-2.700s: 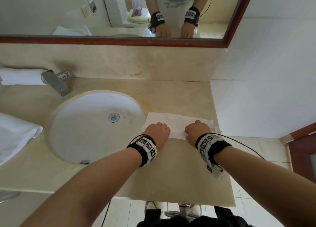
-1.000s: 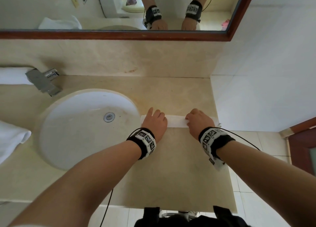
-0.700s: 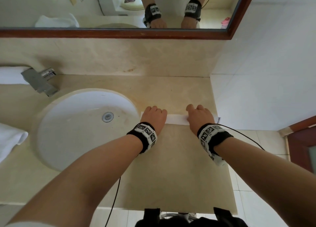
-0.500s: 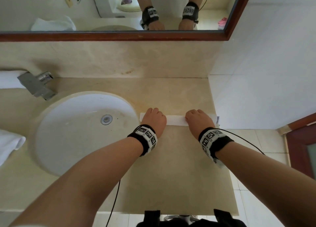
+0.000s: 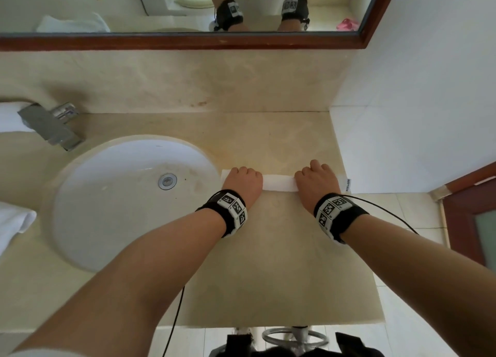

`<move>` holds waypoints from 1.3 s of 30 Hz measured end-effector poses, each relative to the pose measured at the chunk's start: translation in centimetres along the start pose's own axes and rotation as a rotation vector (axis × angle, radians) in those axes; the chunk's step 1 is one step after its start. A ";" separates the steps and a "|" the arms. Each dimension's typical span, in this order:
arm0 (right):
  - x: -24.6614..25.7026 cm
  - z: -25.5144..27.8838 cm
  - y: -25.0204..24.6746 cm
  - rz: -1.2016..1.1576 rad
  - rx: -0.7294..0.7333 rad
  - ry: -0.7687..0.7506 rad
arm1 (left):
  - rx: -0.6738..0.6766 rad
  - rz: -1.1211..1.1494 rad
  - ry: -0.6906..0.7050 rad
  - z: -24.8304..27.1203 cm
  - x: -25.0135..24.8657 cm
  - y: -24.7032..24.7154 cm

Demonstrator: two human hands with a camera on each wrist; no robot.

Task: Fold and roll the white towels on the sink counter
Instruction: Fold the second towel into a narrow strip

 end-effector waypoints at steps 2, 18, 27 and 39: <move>0.7 0.4 0.3 -0.027 0.010 0.007 | -0.008 0.018 -0.039 0.6 0.6 -0.1; 9.9 0.9 -6.7 -0.106 -0.015 -0.170 | -0.143 0.069 -0.175 9.2 11.2 -1.1; 23.9 -1.7 -12.7 -0.120 -0.111 -0.513 | -0.148 0.034 -0.406 20.5 23.6 0.6; 44.3 -11.3 -21.9 -0.076 -0.161 -0.665 | -0.017 0.161 -0.417 28.5 46.5 8.0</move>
Point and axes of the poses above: each hand's wrist, its own z-axis away from the middle knuckle, its own y-axis out of the palm, x = y × z, the point moved 7 cm from there along -z, towards the middle knuckle, and after that the axes turned 13 degrees about -y, right-handed, at the moved point
